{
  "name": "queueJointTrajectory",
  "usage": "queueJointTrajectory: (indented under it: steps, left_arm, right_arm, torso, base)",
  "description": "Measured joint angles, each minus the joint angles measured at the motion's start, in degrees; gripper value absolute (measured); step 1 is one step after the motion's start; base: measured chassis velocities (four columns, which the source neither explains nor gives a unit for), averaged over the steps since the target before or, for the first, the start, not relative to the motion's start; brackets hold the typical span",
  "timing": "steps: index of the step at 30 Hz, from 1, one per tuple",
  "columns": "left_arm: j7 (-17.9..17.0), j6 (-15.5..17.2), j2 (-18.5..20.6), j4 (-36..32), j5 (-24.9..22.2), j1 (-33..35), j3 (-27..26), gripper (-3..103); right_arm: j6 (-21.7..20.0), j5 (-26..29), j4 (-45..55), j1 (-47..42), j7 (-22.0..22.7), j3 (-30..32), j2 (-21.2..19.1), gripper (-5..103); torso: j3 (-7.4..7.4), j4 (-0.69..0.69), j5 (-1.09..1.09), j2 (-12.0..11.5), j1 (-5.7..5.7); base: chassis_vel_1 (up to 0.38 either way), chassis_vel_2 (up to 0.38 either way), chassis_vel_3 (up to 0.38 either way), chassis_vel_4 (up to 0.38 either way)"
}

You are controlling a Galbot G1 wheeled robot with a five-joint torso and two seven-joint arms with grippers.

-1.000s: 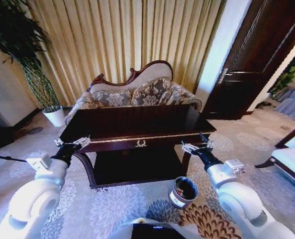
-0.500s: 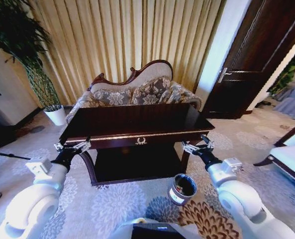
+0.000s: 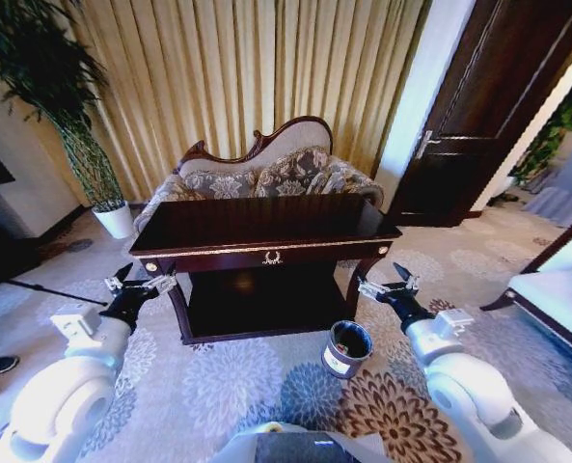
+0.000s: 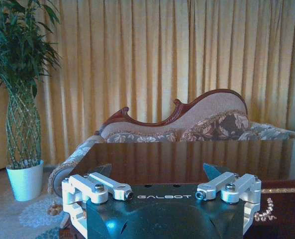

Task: Move to the front of the table and place the trash on the table into the trash bin.

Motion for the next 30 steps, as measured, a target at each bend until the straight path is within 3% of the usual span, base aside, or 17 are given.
queueJointTrajectory:
  steps: [30]
  left_arm:
    - [0.14, -0.30, -0.73, 0.07, 0.64, 0.09, 0.67, 100]
  right_arm:
    - [0.26, -0.07, 0.30, -0.98, -0.07, 0.93, 0.33, 100]
  torso:
    - [0.01, 0.00, 0.00, -0.01, 0.01]
  base:
    - [0.208, -0.204, -0.202, 0.202]
